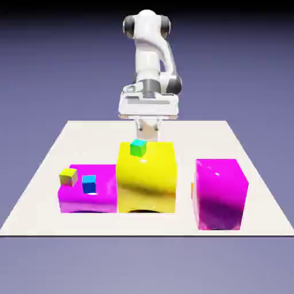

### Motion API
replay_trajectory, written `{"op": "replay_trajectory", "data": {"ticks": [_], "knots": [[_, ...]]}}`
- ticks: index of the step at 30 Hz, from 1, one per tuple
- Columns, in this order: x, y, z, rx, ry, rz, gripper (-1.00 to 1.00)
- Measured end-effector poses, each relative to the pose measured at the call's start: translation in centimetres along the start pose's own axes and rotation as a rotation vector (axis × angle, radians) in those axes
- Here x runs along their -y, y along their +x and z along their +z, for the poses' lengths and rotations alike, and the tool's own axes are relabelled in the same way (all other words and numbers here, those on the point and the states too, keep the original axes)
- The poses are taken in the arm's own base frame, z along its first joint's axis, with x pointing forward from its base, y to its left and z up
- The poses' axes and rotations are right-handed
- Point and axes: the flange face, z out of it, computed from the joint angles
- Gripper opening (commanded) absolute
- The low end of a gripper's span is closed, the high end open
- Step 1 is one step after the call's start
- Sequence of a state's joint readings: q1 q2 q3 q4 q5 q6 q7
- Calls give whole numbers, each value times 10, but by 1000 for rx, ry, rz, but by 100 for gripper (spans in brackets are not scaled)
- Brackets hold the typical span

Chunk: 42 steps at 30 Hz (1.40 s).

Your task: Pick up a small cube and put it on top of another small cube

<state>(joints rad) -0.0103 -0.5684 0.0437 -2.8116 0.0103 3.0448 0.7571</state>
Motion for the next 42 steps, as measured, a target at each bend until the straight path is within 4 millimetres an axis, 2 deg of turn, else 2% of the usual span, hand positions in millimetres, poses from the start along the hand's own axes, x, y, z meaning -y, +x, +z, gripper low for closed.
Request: {"op": "replay_trajectory", "data": {"ticks": [7,14,20,31,42], "knots": [[27,-36,6,-29,-6,-3,0],[46,-77,18,-44,-17,-4,0],[140,-143,-14,-39,122,-172,0],[154,-248,7,16,128,-217,0],[138,-356,28,112,110,-244,0]]}}
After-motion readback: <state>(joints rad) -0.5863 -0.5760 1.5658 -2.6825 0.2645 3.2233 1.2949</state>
